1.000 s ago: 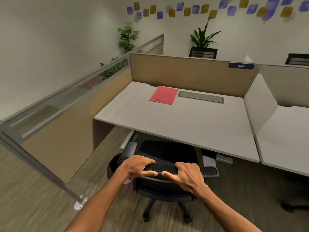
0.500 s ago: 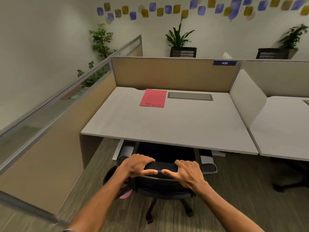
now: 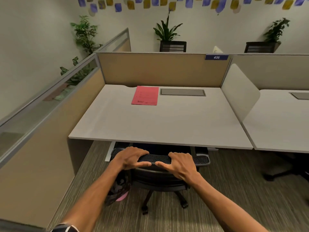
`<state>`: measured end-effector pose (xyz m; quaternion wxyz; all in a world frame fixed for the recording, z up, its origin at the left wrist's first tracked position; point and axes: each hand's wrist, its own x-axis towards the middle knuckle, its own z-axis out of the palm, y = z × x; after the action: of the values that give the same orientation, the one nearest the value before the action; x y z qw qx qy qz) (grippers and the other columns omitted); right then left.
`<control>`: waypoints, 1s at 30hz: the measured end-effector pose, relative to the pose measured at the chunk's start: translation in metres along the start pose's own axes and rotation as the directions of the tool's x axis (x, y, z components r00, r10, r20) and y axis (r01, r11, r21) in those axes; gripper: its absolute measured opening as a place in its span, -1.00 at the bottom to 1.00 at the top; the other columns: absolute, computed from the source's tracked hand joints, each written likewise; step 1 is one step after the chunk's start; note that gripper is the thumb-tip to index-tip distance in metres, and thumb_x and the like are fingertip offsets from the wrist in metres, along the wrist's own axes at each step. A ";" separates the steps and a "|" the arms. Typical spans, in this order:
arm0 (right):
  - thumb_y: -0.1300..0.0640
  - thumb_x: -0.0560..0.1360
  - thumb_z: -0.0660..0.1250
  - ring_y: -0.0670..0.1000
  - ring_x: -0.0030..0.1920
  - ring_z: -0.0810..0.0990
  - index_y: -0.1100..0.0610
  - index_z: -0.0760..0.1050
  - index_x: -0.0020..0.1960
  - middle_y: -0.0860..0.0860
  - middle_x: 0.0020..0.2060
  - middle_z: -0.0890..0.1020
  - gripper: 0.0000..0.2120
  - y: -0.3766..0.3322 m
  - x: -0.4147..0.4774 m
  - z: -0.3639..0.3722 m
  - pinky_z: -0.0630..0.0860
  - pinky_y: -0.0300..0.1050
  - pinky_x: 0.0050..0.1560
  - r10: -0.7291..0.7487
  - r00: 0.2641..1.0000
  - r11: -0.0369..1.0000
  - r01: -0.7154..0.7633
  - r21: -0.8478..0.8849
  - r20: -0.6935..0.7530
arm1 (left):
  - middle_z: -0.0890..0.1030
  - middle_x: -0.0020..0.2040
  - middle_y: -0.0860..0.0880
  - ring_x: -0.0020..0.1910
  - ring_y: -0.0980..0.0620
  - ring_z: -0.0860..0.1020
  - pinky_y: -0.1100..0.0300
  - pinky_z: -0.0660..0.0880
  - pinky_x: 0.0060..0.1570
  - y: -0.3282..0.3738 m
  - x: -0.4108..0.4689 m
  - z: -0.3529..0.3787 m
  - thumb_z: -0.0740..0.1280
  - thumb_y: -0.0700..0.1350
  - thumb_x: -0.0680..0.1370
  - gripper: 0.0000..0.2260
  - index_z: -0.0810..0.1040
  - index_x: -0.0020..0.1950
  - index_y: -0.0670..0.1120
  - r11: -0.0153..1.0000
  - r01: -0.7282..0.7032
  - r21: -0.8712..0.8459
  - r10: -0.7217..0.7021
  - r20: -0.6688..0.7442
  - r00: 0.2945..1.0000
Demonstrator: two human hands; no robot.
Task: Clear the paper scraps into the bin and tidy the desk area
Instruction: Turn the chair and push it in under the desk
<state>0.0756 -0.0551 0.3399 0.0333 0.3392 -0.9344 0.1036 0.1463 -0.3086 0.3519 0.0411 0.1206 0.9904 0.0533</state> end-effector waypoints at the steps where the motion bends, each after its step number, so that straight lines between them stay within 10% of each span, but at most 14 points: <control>1: -0.67 0.37 -0.10 -0.02 -0.52 0.37 0.02 0.28 -0.40 -0.04 -0.56 0.39 -0.25 0.001 0.003 0.000 0.26 -0.03 -0.33 -0.002 1.000 1.000 0.002 -0.002 0.002 | 0.62 0.27 0.06 0.19 0.02 0.59 0.02 0.51 0.16 -0.002 0.002 0.001 -0.05 0.52 0.50 -0.24 0.44 0.43 0.04 1.000 0.004 0.000 -0.004 -0.003 1.000; 30: -0.68 0.36 -0.15 0.03 -0.47 0.37 0.02 0.27 -0.37 -0.05 -0.50 0.38 -0.24 0.020 0.052 0.006 0.28 0.01 -0.28 0.000 1.000 0.999 -0.001 0.036 0.017 | 0.58 0.34 0.06 0.26 0.03 0.56 0.04 0.50 0.22 -0.028 0.042 -0.006 -0.08 0.53 0.48 -0.22 0.43 0.45 0.05 0.992 0.078 -0.096 -0.073 0.056 0.996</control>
<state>0.0224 -0.0740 0.3376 0.0191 0.3405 -0.9327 0.1174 0.0981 -0.3264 0.3519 0.0746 0.0821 0.9891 0.0972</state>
